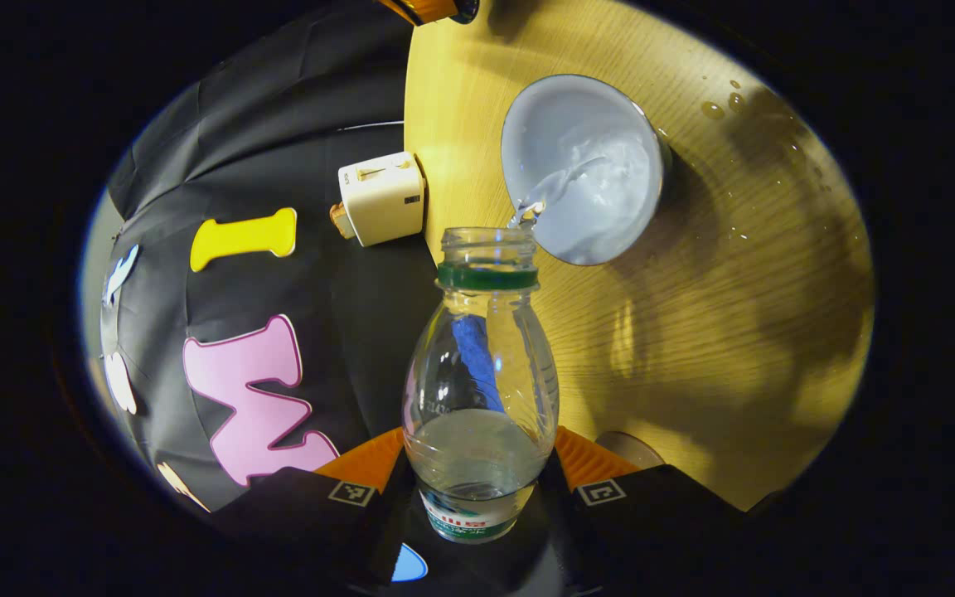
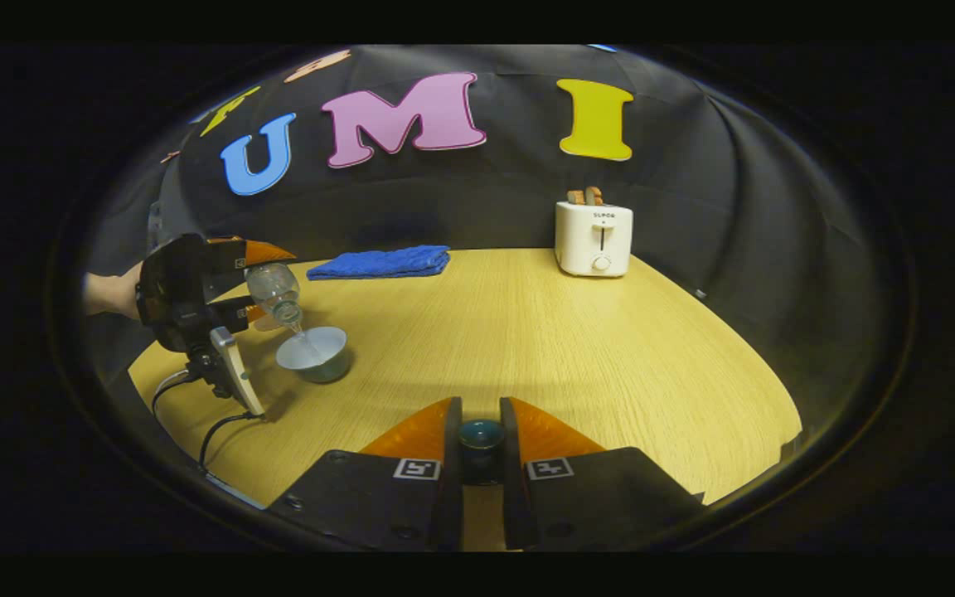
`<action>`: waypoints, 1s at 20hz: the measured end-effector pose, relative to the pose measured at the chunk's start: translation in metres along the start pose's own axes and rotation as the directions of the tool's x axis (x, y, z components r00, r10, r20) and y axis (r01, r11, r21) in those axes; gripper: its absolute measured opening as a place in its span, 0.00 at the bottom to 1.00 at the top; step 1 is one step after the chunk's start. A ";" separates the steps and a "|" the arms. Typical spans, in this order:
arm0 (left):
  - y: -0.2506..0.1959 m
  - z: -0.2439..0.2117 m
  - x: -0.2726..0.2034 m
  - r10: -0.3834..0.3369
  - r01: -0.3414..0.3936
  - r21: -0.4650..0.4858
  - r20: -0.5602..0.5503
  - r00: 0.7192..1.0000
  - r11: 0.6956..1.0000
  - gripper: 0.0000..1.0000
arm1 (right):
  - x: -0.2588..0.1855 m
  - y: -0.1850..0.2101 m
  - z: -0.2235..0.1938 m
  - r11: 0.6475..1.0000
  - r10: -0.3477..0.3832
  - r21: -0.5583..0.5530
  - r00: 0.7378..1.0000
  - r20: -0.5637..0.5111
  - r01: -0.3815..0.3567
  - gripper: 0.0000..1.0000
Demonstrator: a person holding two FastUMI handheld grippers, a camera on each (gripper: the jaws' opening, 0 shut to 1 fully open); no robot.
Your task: Open the teacup lid with one hand, grasp the water bottle and pour water into the teacup with the other hand; after pouring, place the water bottle on the coaster and then close the teacup lid.
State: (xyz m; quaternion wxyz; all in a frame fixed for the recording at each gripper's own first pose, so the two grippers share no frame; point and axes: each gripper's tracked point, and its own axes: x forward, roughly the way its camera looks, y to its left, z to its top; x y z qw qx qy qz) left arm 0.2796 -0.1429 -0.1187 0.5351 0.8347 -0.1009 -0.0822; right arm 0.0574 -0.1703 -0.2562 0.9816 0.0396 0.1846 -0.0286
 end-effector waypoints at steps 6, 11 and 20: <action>0.009 0.001 0.001 0.008 -0.009 0.062 0.022 1.000 0.998 0.73 | -0.005 0.000 0.001 1.000 -0.009 0.010 1.000 0.004 0.009 0.23; 0.011 0.006 0.004 -0.007 0.002 0.120 0.039 0.999 0.993 0.74 | -0.009 0.009 0.003 1.000 0.006 0.010 1.000 0.015 -0.006 0.23; 0.022 0.006 0.010 -0.019 0.009 0.225 0.045 0.999 0.974 0.73 | -0.019 0.014 0.004 1.000 0.018 -0.001 0.999 0.028 -0.018 0.23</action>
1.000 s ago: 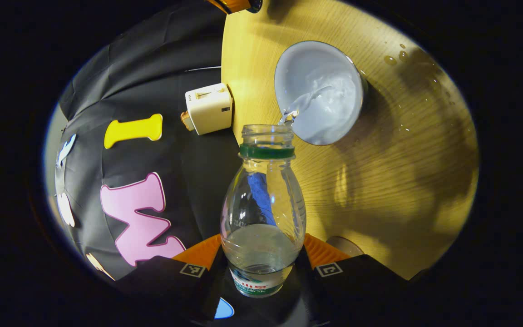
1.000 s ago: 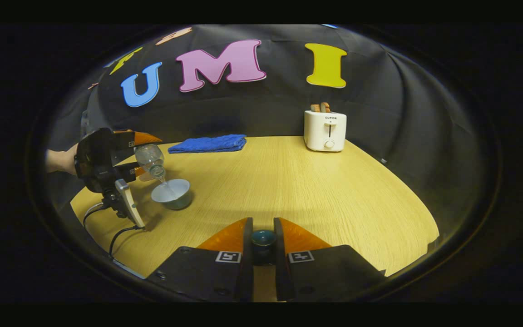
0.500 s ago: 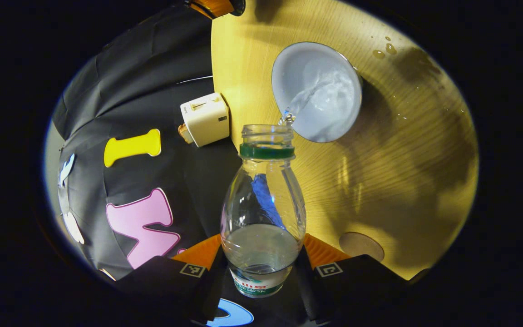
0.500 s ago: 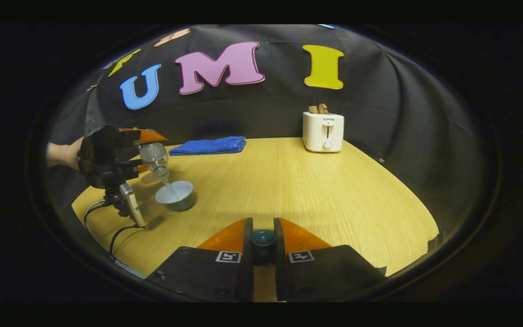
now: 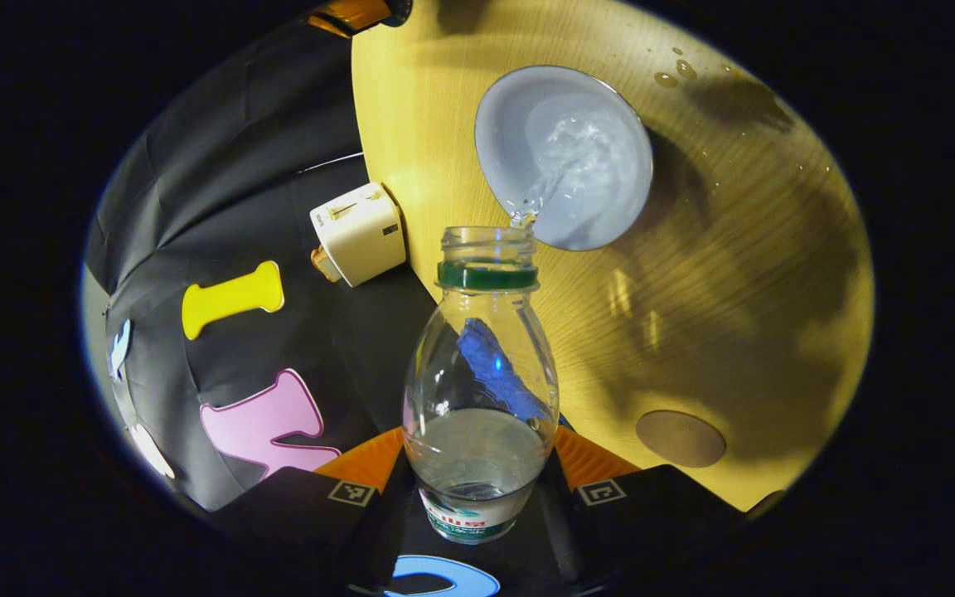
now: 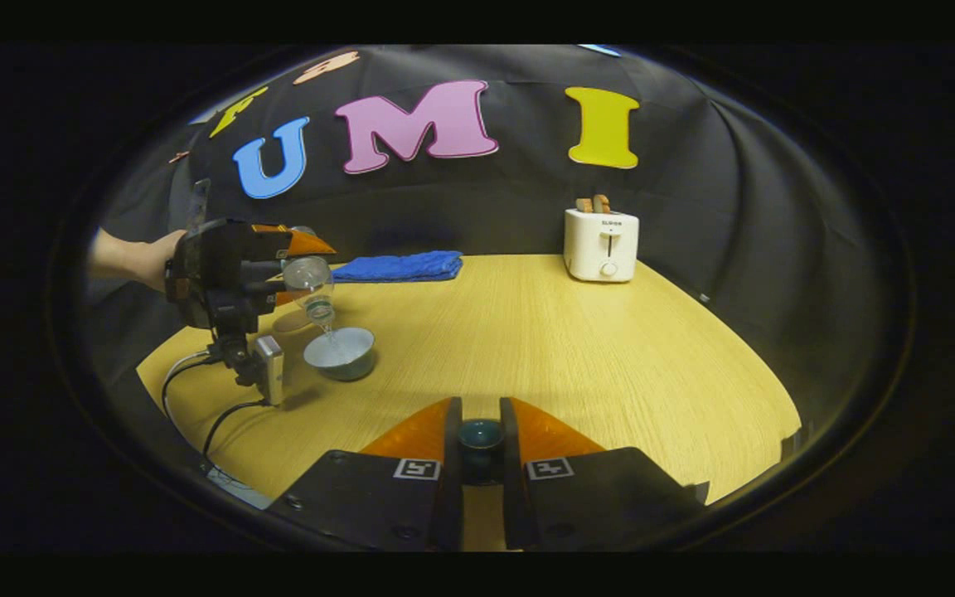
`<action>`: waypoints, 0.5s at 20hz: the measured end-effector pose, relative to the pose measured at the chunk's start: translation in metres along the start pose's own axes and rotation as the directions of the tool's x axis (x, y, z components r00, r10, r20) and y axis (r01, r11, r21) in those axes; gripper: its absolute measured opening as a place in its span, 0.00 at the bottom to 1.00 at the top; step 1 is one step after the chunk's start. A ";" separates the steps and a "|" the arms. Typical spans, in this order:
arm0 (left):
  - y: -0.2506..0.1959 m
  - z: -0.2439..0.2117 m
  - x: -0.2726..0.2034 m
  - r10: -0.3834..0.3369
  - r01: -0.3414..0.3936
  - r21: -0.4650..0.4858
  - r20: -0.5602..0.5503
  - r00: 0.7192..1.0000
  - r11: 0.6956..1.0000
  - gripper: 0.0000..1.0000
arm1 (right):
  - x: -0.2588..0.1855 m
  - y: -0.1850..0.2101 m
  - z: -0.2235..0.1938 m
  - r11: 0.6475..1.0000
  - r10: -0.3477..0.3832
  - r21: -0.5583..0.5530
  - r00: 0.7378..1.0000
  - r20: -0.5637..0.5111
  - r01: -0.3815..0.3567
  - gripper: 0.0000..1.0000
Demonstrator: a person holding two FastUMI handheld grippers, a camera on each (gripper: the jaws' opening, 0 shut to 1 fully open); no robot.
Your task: Open the teacup lid with one hand, grasp the water bottle and pour water into the teacup with the other hand; after pouring, place the water bottle on the coaster and then close the teacup lid.
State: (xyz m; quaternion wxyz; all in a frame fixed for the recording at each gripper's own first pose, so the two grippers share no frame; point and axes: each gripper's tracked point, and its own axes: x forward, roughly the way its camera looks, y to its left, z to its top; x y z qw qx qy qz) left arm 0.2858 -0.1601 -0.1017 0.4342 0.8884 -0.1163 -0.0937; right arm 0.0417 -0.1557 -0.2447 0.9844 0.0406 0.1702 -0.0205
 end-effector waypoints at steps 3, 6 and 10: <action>0.000 -0.003 0.001 -0.011 0.011 0.021 -0.007 1.000 1.000 0.73 | -0.002 -0.003 0.006 1.000 -0.011 0.013 1.000 0.014 0.011 0.23; 0.006 -0.004 0.000 -0.009 0.009 0.046 -0.007 1.000 0.999 0.73 | -0.003 -0.001 0.010 1.000 -0.012 0.016 1.000 0.024 0.012 0.23; 0.016 -0.006 0.002 -0.017 0.018 0.077 -0.007 1.000 0.997 0.73 | -0.006 0.003 0.012 1.000 -0.011 0.021 0.999 0.034 0.011 0.23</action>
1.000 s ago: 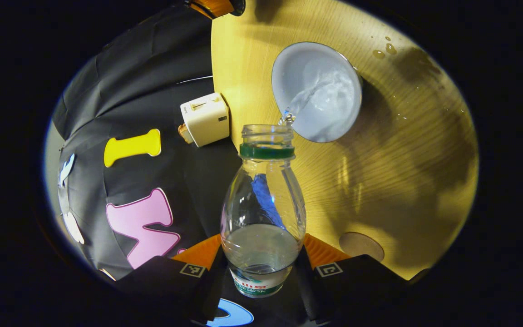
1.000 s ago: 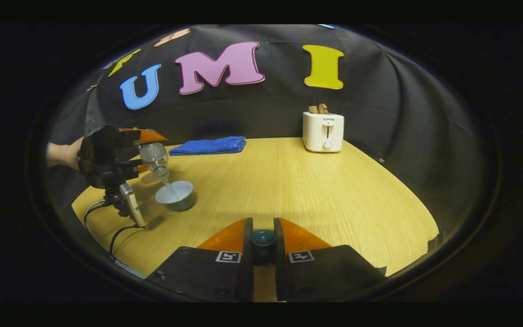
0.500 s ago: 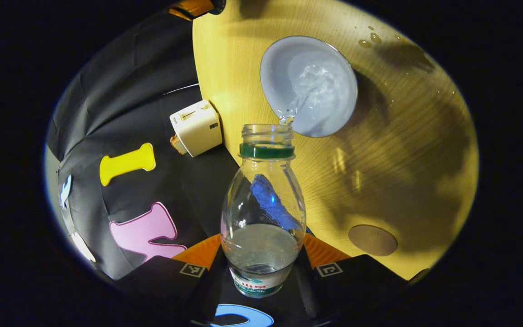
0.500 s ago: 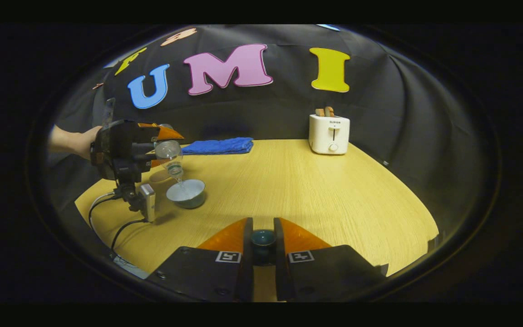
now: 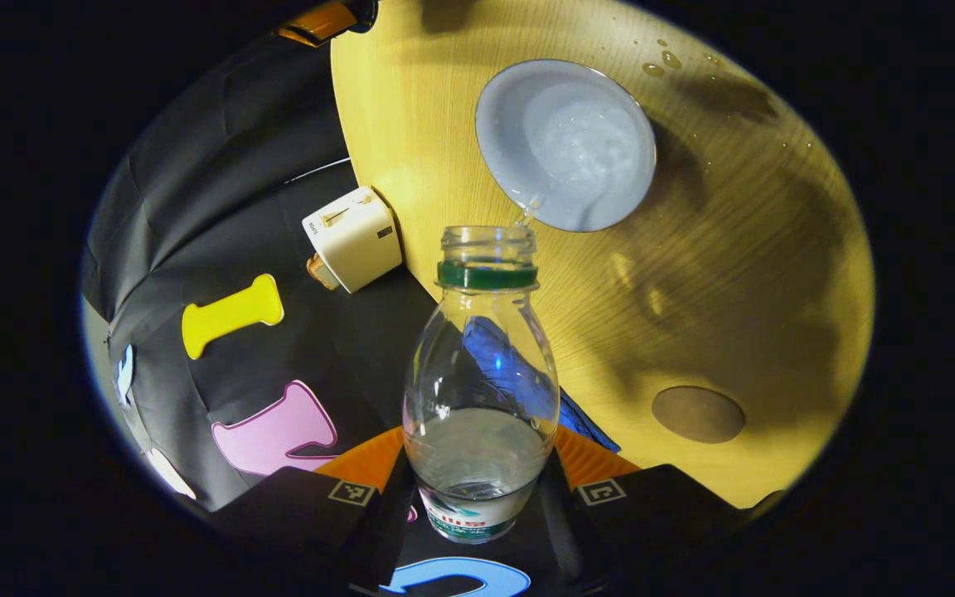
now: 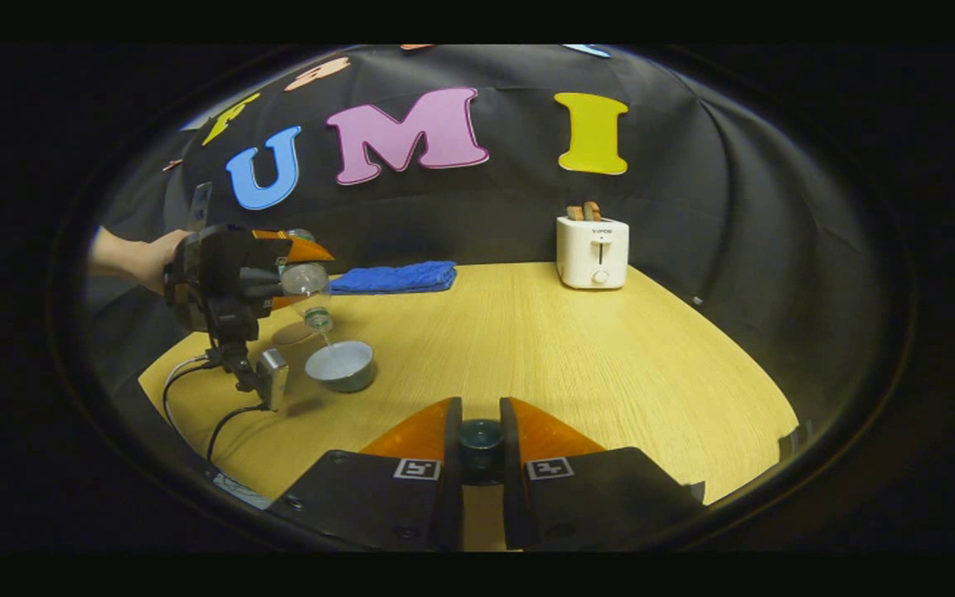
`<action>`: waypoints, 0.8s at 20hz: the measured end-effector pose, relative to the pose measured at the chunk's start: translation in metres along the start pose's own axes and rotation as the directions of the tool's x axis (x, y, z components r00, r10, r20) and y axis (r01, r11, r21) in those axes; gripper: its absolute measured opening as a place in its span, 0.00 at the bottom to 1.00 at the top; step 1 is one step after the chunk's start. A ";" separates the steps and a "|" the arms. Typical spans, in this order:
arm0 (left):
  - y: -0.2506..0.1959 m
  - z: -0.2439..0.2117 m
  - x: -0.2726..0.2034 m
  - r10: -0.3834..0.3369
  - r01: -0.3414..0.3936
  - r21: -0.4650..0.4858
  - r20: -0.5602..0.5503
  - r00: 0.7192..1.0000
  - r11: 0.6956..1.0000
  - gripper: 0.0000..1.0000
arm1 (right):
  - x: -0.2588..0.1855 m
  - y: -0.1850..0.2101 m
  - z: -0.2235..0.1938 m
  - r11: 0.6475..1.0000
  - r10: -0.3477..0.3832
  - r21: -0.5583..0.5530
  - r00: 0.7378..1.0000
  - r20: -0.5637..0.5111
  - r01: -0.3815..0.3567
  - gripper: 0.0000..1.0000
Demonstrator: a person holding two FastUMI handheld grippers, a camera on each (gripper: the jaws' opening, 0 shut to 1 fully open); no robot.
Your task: Open the teacup lid with one hand, grasp the water bottle and pour water into the teacup with the other hand; after pouring, place the water bottle on the coaster and then close the teacup lid.
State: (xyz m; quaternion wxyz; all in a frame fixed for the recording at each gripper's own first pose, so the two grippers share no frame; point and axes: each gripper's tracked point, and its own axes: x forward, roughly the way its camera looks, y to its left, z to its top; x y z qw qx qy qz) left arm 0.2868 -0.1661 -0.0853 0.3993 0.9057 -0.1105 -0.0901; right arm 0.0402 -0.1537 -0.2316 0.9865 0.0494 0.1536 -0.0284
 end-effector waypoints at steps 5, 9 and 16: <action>0.006 -0.003 0.000 -0.010 0.010 0.051 -0.003 1.000 0.999 0.75 | -0.005 0.001 0.000 1.000 0.000 0.023 1.000 0.004 0.000 0.23; 0.005 -0.001 0.001 -0.022 0.022 0.087 0.000 1.000 0.996 0.73 | -0.006 -0.002 -0.001 1.000 -0.004 0.029 1.000 -0.004 0.004 0.23; 0.009 0.002 -0.001 -0.030 0.026 0.167 0.017 0.999 0.986 0.75 | -0.003 -0.009 0.017 0.999 -0.011 0.038 1.000 0.027 0.010 0.23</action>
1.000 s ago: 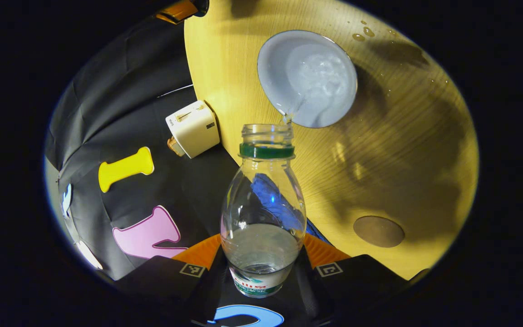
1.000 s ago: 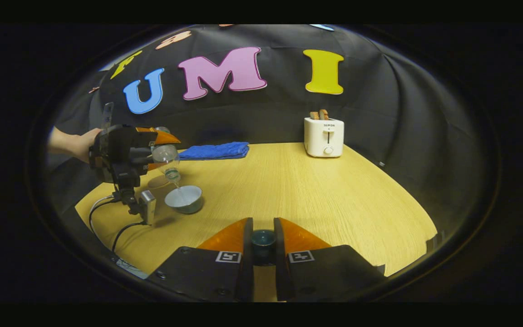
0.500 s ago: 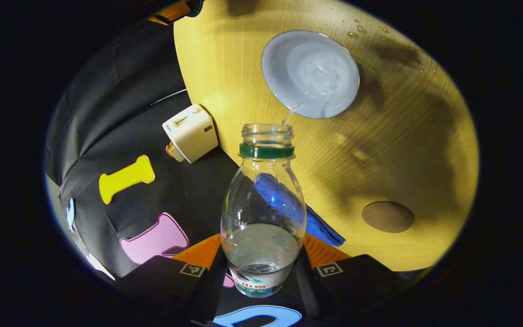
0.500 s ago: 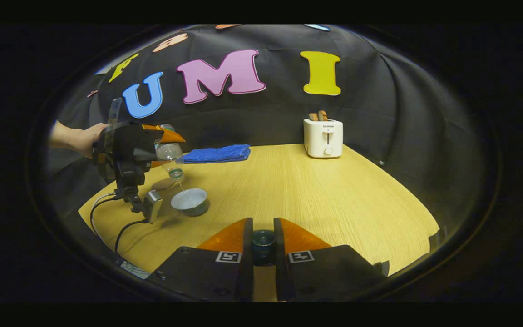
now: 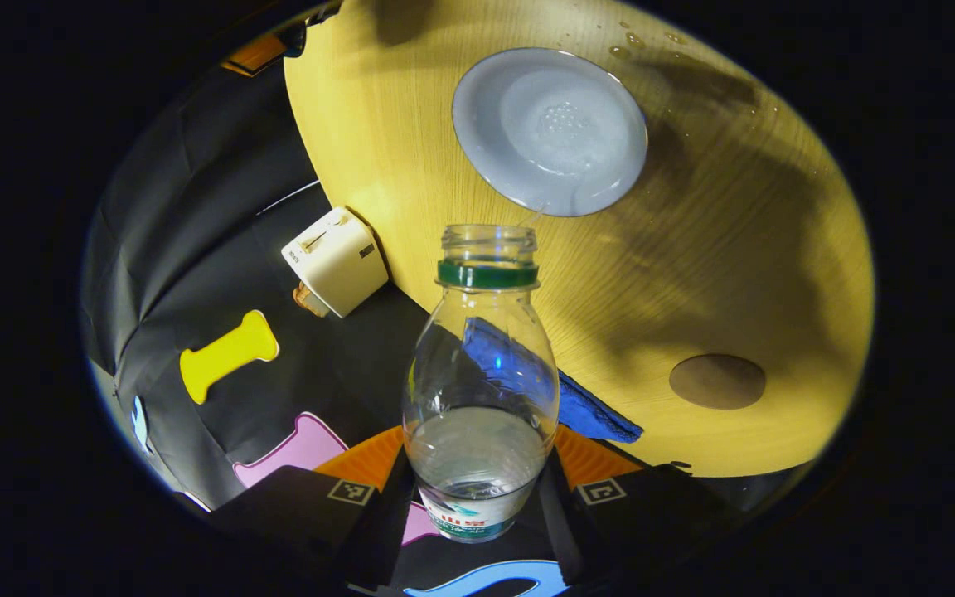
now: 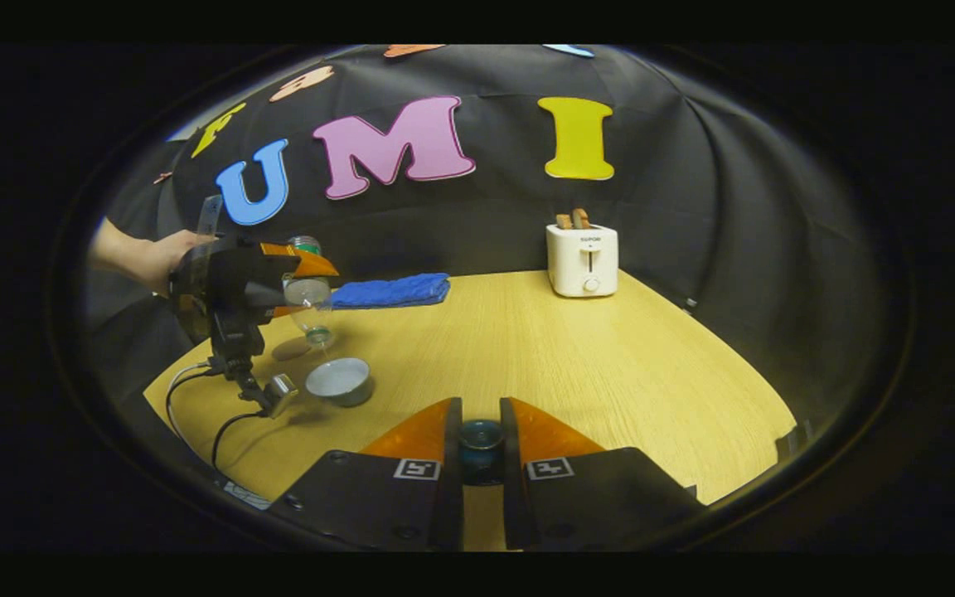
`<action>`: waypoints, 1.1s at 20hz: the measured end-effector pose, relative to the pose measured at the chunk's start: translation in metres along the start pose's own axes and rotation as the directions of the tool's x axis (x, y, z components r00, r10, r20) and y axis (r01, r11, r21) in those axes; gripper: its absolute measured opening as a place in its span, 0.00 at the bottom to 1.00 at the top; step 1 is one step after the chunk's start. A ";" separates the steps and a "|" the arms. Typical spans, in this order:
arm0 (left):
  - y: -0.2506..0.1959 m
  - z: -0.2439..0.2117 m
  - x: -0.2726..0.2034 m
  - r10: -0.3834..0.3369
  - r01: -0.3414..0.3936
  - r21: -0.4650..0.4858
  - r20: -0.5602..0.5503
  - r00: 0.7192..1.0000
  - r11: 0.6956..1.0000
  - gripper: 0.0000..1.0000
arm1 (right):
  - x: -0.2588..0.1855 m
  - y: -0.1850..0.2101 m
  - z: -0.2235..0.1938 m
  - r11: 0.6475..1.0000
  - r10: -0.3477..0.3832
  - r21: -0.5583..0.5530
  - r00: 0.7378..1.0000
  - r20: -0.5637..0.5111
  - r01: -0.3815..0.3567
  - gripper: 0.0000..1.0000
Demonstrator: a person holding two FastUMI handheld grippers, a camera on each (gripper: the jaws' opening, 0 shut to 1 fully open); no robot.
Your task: Open the teacup lid with one hand, grasp the water bottle and pour water into the teacup with the other hand; after pouring, place the water bottle on the coaster and then close the teacup lid.
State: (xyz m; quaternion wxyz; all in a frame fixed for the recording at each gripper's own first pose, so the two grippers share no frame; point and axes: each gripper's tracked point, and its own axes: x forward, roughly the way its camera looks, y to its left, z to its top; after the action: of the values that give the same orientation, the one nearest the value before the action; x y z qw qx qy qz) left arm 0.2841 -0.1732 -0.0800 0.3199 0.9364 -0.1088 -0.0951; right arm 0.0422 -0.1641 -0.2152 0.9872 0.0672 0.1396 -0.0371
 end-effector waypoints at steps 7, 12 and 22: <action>0.004 -0.004 0.002 -0.005 0.005 0.008 -0.005 1.000 1.000 0.73 | -0.002 0.009 -0.007 1.000 0.014 0.004 1.000 -0.021 -0.014 0.23; -0.011 -0.002 -0.001 -0.036 0.036 -0.098 0.003 0.999 0.995 0.74 | 0.000 0.007 0.005 1.000 0.011 0.002 1.000 -0.004 -0.011 0.23; -0.041 0.005 -0.028 -0.015 0.097 -0.759 0.115 0.993 0.644 0.73 | 0.018 0.031 0.046 0.999 0.039 -0.022 0.998 0.048 -0.038 0.18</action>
State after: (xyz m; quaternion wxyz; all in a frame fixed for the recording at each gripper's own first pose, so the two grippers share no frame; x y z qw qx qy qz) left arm 0.2618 -0.1371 -0.1064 0.6753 0.7118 -0.0452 -0.1876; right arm 0.0745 -0.1414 -0.1730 0.9915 0.0583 0.1145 -0.0183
